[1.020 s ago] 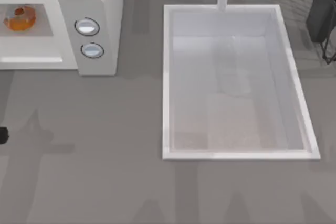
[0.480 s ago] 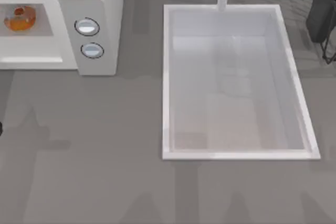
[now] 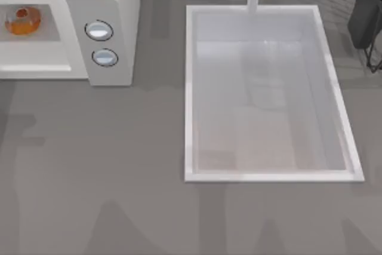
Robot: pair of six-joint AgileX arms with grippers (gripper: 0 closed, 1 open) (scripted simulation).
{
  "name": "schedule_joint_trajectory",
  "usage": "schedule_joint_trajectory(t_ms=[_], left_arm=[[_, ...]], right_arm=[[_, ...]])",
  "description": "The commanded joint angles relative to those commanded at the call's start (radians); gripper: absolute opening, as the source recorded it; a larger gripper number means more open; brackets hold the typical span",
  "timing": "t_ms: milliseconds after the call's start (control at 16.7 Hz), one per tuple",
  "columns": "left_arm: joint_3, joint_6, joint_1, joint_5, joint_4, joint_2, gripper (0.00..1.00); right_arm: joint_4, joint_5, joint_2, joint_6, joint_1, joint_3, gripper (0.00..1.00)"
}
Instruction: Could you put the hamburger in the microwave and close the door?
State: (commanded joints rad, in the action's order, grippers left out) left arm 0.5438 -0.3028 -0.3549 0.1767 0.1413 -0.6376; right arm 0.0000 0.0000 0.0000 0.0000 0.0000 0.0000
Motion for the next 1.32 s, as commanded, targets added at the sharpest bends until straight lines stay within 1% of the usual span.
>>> schedule_joint_trajectory(t_ms=[300,420,600,780,960,1320], left_arm=[[0.309,-0.280,-0.360,0.187,0.232,-0.435,0.00],[0.426,-0.376,-0.466,0.258,0.326,-0.599,0.00],[0.586,-0.490,-0.576,0.356,0.450,-0.810,0.00],[0.714,-0.566,-0.648,0.435,0.544,-0.974,0.00],[0.787,-0.603,-0.682,0.483,0.598,-1.066,0.00],[0.792,-0.608,-0.679,0.488,0.601,-1.077,0.00]], right_arm=[[0.000,0.000,0.000,0.000,0.000,0.000,1.00],[0.000,0.000,0.000,0.000,0.000,0.000,1.00],[0.000,0.000,0.000,0.000,0.000,0.000,1.00],[0.000,0.000,0.000,0.000,0.000,0.000,1.00],[0.000,0.000,0.000,0.000,0.000,0.000,1.00],[0.000,0.000,0.000,0.000,0.000,0.000,1.00]])
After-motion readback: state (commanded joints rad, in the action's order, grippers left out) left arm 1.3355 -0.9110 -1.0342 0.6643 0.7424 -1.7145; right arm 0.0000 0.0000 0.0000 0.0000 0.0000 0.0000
